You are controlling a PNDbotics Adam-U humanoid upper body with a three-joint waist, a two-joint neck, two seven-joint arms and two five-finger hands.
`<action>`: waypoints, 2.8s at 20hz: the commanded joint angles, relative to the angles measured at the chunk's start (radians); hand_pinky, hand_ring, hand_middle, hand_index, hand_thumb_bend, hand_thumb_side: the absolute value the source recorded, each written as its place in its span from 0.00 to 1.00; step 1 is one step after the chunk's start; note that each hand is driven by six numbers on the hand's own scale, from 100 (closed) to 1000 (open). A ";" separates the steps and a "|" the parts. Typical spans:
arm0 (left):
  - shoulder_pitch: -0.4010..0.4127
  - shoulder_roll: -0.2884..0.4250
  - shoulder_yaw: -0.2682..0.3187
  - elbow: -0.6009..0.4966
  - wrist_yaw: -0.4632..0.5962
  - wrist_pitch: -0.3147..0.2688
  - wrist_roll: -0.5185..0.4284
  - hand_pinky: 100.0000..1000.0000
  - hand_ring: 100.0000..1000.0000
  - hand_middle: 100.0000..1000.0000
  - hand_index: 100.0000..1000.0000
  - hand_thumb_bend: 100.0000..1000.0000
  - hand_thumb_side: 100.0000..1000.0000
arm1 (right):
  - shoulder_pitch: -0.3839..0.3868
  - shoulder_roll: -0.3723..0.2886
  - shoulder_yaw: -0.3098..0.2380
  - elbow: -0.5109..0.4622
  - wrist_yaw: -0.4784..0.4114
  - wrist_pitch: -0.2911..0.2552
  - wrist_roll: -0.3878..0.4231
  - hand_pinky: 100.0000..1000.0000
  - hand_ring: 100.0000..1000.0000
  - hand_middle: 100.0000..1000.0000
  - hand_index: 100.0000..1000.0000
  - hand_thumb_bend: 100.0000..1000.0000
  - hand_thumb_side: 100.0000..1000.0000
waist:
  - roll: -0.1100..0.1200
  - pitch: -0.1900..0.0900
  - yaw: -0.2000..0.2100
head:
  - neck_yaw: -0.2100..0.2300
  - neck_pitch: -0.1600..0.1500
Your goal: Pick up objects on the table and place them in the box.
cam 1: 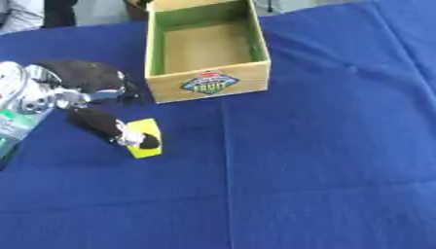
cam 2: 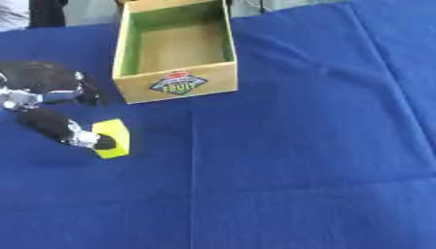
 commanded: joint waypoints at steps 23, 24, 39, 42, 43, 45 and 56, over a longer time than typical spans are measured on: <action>0.024 -0.020 -0.006 0.120 0.075 0.058 0.063 0.48 0.66 0.66 0.87 0.69 0.83 | -0.008 -0.010 -0.010 -0.014 -0.007 0.007 -0.001 0.61 0.64 0.46 0.70 0.00 0.90 | -0.014 -0.005 -0.015 | 0.010 -0.024; 0.025 -0.019 -0.006 0.121 0.077 0.056 0.057 0.49 0.68 0.68 0.89 0.69 0.83 | -0.008 -0.010 -0.010 -0.014 -0.007 0.008 -0.001 0.61 0.64 0.46 0.70 0.00 0.90 | -0.014 -0.005 -0.015 | 0.010 -0.024; 0.022 -0.021 -0.010 0.118 0.073 0.048 0.065 0.40 0.63 0.61 0.85 0.60 0.73 | -0.005 -0.007 -0.009 -0.014 -0.011 0.010 0.003 0.61 0.64 0.46 0.70 0.00 0.90 | -0.014 -0.002 -0.018 | 0.009 -0.029; 0.021 -0.021 -0.016 0.115 0.063 0.043 0.085 0.34 0.57 0.60 0.82 0.54 0.62 | -0.005 -0.007 -0.010 -0.014 -0.011 0.010 0.003 0.61 0.64 0.46 0.70 0.00 0.90 | -0.013 0.000 -0.019 | 0.009 -0.027; 0.021 -0.020 -0.019 0.115 0.059 0.040 0.089 0.34 0.57 0.60 0.82 0.54 0.62 | -0.005 -0.007 -0.010 -0.014 -0.012 0.009 0.003 0.61 0.64 0.46 0.70 0.00 0.90 | -0.013 0.000 -0.019 | 0.009 -0.027; 0.020 -0.021 -0.026 0.116 0.053 0.035 0.093 0.30 0.53 0.59 0.81 0.46 0.54 | -0.005 -0.005 -0.010 -0.014 -0.013 0.010 0.003 0.61 0.64 0.46 0.70 0.00 0.90 | -0.012 0.000 -0.020 | 0.009 -0.026; 0.017 -0.027 -0.028 0.114 0.058 0.047 0.188 0.09 0.37 0.42 0.62 0.19 0.44 | -0.003 -0.002 -0.010 -0.014 -0.015 0.012 0.005 0.62 0.64 0.46 0.70 0.00 0.90 | -0.011 0.000 -0.022 | 0.009 -0.028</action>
